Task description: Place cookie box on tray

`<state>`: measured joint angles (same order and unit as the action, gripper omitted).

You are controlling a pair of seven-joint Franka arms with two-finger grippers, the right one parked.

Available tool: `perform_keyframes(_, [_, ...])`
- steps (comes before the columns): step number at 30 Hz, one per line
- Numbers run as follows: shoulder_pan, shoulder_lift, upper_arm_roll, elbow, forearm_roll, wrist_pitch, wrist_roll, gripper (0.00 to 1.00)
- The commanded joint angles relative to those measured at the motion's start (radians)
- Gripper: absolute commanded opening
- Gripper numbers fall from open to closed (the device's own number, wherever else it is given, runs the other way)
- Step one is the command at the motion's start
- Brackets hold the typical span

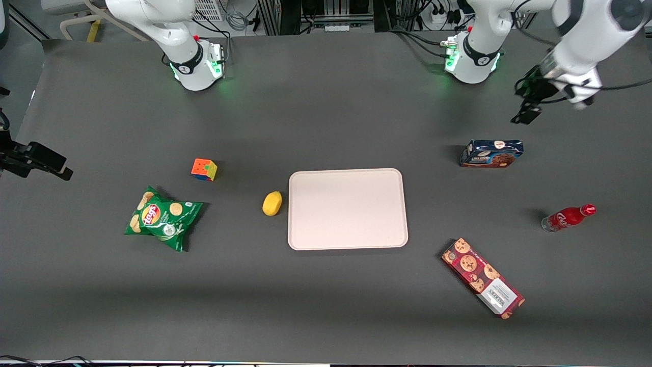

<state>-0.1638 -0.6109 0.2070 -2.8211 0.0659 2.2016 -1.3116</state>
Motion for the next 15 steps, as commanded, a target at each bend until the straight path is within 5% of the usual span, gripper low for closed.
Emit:
perform_keyframes(1, [-0.011,0.149,-0.003,-0.026,0.014,0.2,-0.031,1.0])
perform_keyframes(15, [-0.013,0.402,-0.003,-0.027,0.014,0.509,-0.041,1.0])
